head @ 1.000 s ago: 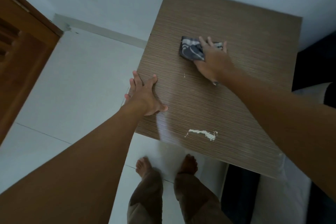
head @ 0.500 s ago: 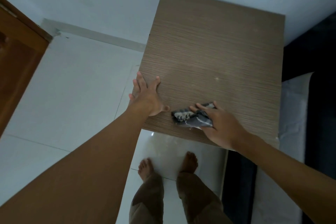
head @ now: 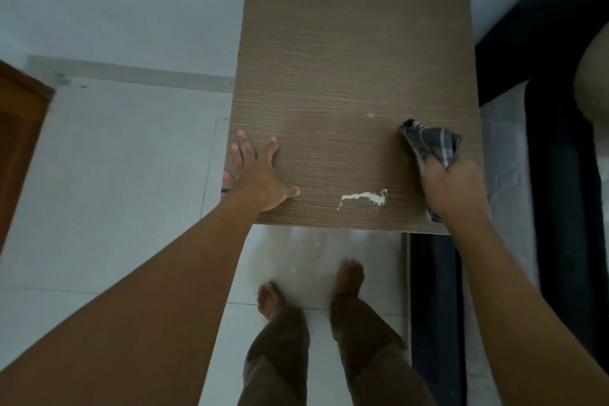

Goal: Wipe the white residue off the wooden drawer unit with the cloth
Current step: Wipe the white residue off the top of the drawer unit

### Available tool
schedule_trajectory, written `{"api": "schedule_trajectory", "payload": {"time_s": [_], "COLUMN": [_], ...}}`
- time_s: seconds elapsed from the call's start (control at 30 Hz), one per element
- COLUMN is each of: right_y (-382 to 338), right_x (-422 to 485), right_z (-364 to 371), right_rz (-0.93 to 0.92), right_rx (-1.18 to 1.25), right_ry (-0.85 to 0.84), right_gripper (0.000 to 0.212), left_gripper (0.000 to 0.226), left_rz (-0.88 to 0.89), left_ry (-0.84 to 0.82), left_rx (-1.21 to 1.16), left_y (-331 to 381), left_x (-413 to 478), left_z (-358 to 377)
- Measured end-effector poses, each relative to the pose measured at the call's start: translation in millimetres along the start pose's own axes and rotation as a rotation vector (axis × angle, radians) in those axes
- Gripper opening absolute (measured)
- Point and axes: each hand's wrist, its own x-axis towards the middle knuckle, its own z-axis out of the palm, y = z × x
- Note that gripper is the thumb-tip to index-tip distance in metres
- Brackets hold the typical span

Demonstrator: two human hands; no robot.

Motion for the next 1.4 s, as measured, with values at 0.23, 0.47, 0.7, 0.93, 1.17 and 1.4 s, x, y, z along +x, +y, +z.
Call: {"api": "schedule_trajectory", "payload": {"time_s": [0.23, 0.47, 0.7, 0.93, 1.17, 1.4], "right_y": [22.9, 2.1, 14.0, 28.7, 56.6, 50.6], "right_x": [-26.1, -81.8, -135.1, -157.5, -125.5, -75.0], "right_z": [72.7, 108.5, 90.0, 39.9, 2.4, 24.8], "right_rz": [-0.047, -0.377, -0.357, -0.122, -0.065, -0.11], "right_rx": [-0.015, -0.059, 0.04, 0.259, 0.434, -0.026], "right_ry": [0.094, 0.017, -0.316, -0.456, 0.032, 0.045], "right_gripper": [0.069, 0.062, 0.057, 0.026, 0.014, 0.046], "left_gripper": [0.109, 0.107, 0.097, 0.088, 0.078, 0.077], "left_rz": [0.016, 0.036, 0.078, 0.092, 0.109, 0.116], "left_ry": [0.015, 0.0, -0.009, 0.025, 0.045, 0.047], "left_rx": [0.016, 0.039, 0.027, 0.108, 0.076, 0.077], "left_y": [-2.2, -5.7, -9.7, -12.7, -12.0, -13.6], "left_x": [3.8, 6.1, 1.0, -12.7, -25.0, -26.0], "left_z": [2.0, 1.0, -1.0, 6.2, 18.7, 18.6]}}
